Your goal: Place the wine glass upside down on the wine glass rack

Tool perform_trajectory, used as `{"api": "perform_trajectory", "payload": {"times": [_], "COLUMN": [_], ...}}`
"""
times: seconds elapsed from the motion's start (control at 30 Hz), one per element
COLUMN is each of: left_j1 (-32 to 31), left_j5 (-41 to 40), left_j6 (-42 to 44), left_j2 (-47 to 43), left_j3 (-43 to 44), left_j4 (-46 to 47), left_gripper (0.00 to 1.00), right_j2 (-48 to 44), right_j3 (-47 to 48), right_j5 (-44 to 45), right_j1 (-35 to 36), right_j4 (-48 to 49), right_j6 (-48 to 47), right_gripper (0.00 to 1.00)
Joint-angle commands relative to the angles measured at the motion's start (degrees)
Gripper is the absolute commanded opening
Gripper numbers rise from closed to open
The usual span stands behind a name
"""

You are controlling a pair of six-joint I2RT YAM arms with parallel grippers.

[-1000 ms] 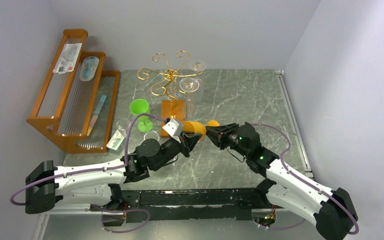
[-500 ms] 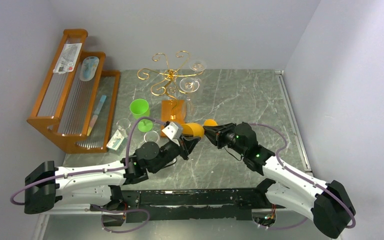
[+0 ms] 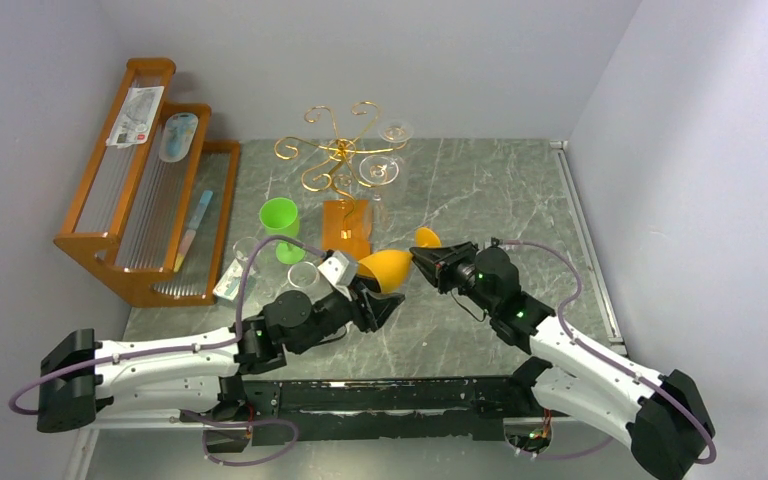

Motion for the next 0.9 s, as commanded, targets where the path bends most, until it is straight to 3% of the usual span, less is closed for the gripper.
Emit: {"api": "perform_trajectory", "payload": {"times": [0.0,0.27,0.5,0.87], "left_j1": [-0.35,-0.35,-0.35,0.62], "left_j5": [0.72,-2.43,-6.50,-2.14], "left_j6": [-4.56,-7.61,-11.05,-15.93], "left_j2": [-3.36,-9.18,-10.02,0.24], "left_j3": [1.01,5.96,13.08,32.36], "left_j4": [-5.92,-20.99,-29.48,-41.62], "left_gripper": [0.58,0.79,0.92,0.97], "right_j2": [-1.70,-3.86,-7.25,-16.67], "right_j3": [1.16,1.61,0.88,-2.87], "right_j5": [6.75,12.48,11.13,-1.92], "right_j1": [0.36,0.09,-0.09,-0.09], "right_j4": [-0.33,1.53,7.93,19.70], "right_j6": [-7.18,-27.01,-49.94,-78.61], "right_gripper": [0.00,0.00,0.00,0.00]}}
